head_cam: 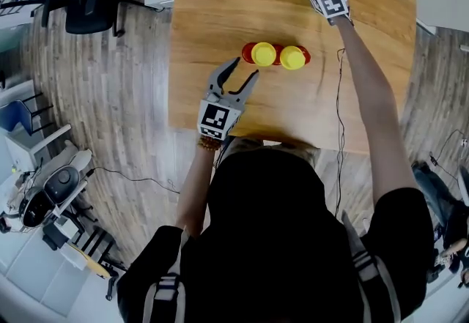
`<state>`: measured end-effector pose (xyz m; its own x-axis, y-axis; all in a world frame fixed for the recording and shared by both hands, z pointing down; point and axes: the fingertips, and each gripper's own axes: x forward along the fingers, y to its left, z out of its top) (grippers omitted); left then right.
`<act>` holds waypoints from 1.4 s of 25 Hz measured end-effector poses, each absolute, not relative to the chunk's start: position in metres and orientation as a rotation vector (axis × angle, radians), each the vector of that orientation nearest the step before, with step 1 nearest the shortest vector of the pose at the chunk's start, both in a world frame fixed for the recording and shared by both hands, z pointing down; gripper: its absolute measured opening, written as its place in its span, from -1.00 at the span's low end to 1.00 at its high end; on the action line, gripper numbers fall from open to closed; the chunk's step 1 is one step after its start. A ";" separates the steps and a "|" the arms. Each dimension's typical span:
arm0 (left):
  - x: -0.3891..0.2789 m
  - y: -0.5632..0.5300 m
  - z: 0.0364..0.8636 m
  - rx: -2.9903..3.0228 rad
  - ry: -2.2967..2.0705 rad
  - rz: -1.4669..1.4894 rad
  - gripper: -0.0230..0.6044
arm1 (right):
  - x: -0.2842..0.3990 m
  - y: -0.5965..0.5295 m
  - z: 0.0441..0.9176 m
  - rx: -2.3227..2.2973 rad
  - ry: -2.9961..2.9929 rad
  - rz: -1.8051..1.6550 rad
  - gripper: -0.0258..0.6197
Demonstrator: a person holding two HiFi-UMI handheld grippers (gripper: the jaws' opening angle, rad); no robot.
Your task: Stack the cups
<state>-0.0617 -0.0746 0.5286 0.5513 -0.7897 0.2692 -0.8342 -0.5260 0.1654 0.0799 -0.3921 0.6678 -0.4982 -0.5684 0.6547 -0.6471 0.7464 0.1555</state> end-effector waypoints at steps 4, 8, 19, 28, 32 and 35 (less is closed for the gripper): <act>-0.061 -0.079 0.527 2.516 -1.350 0.227 -0.17 | 0.081 -0.396 0.674 0.907 -2.196 0.133 -0.12; -0.066 -0.082 0.521 2.522 -1.366 0.222 -0.17 | 0.079 -0.396 0.674 0.911 -2.174 0.123 -0.29; -0.090 -0.083 0.496 2.521 -1.460 0.176 -0.17 | 0.066 -0.376 0.614 0.915 -2.259 0.047 -0.26; -0.098 -0.071 0.472 2.541 -1.503 0.113 -0.17 | 0.056 -0.322 0.540 0.949 -2.381 -0.006 -0.25; -0.095 -0.064 0.468 2.547 -1.502 0.090 -0.18 | 0.054 -0.283 0.515 0.951 -2.440 0.020 -0.25; -0.088 -0.063 0.467 2.553 -1.493 0.073 -0.18 | 0.058 -0.254 0.504 0.942 -2.443 0.052 -0.25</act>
<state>-0.0883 -0.0627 0.4673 0.4936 -0.8592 0.1345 -0.8682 -0.4781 0.1327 0.0579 -0.2544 0.5038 -0.6254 -0.6161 0.4789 -0.6359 0.7581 0.1449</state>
